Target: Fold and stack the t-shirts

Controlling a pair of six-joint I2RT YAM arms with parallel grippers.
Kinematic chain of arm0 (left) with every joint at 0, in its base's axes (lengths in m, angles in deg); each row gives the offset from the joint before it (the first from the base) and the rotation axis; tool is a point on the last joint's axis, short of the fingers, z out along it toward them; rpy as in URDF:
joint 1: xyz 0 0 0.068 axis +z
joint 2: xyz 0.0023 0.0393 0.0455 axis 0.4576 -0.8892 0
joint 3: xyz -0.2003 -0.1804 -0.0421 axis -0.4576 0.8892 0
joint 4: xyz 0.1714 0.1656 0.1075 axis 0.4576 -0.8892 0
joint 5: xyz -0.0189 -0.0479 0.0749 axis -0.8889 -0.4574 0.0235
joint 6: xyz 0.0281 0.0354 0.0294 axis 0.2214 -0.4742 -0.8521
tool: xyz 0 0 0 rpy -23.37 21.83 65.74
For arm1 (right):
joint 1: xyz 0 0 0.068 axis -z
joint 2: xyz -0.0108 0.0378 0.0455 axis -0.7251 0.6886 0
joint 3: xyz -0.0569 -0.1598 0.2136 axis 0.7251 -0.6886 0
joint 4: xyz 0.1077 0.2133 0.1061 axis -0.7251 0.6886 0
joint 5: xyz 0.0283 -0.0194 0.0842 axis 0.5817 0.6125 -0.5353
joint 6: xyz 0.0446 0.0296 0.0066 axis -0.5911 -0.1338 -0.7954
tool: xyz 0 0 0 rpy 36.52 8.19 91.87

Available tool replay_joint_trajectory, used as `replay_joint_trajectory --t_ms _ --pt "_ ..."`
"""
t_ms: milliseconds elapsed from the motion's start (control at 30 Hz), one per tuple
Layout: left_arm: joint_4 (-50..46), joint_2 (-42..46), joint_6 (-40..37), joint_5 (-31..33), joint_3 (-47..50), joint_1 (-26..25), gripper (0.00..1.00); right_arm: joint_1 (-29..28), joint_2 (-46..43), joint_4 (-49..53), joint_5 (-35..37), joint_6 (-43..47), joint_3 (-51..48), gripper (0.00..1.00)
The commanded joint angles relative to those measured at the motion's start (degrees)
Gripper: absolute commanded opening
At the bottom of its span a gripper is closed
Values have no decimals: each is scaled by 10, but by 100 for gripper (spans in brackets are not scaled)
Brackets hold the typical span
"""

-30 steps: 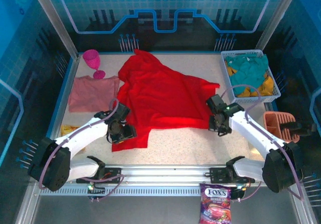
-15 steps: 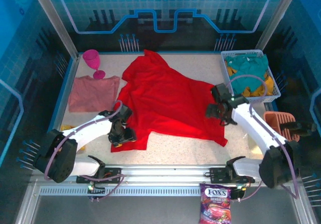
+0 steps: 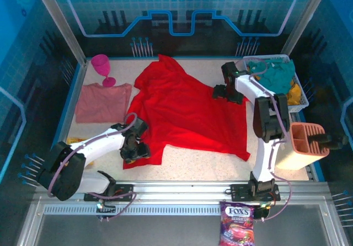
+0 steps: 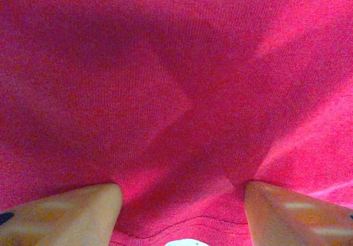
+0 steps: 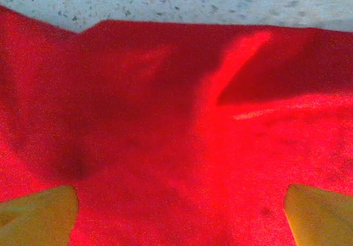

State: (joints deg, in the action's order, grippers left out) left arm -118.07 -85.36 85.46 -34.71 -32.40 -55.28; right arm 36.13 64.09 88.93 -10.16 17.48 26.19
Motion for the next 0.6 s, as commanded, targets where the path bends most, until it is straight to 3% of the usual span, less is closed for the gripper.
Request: replay_joint_trajectory --t_ms 0,233,433,567 --pt "4 -26 21 -18 44 -11 64 14 58 34 -50 2 75 96" --pt "4 -27 23 -34 46 -13 62 22 142 81 -77 5 190 94" --pt "-11 15 28 -30 31 -14 59 31 83 91 33 29 167 93" --pt "-28 29 22 -28 7 -13 59 53 100 124 69 47 198 92"
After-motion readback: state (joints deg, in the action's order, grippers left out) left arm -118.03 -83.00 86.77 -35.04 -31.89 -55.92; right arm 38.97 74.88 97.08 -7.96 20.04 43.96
